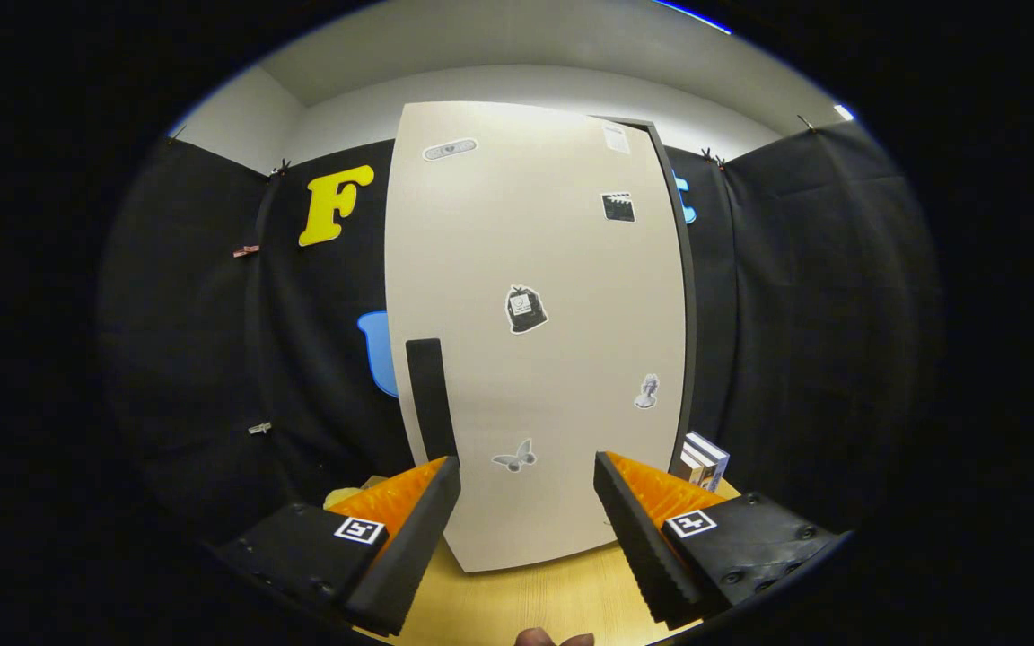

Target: Open the shoe cabinet door, grab the shoes and put them into the shoe cabinet, then close the shoe cabinet door.

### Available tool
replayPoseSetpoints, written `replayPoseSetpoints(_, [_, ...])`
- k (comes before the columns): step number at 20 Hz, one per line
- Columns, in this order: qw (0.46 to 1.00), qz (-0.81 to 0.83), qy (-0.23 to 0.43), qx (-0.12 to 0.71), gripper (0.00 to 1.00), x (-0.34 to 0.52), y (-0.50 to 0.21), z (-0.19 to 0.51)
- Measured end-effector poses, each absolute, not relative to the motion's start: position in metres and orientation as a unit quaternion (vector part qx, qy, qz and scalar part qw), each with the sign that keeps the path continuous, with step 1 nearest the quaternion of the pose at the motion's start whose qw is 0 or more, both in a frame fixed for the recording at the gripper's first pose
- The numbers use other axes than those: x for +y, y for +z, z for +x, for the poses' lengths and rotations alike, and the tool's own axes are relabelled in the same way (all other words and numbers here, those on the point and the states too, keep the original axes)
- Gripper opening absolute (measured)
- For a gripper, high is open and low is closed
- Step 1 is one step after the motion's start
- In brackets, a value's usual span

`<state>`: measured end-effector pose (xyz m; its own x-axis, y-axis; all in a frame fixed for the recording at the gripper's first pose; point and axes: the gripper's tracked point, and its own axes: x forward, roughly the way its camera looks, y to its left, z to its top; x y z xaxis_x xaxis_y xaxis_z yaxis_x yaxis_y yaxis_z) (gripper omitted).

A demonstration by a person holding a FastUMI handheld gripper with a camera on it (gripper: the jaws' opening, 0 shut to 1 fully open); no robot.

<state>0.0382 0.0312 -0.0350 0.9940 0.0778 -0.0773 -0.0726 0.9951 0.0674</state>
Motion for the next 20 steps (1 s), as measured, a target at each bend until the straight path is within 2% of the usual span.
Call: replayPoseSetpoints(20, [0.998, 0.036, 0.034, 0.039, 0.98, 0.0225, -0.0361, 0.0365])
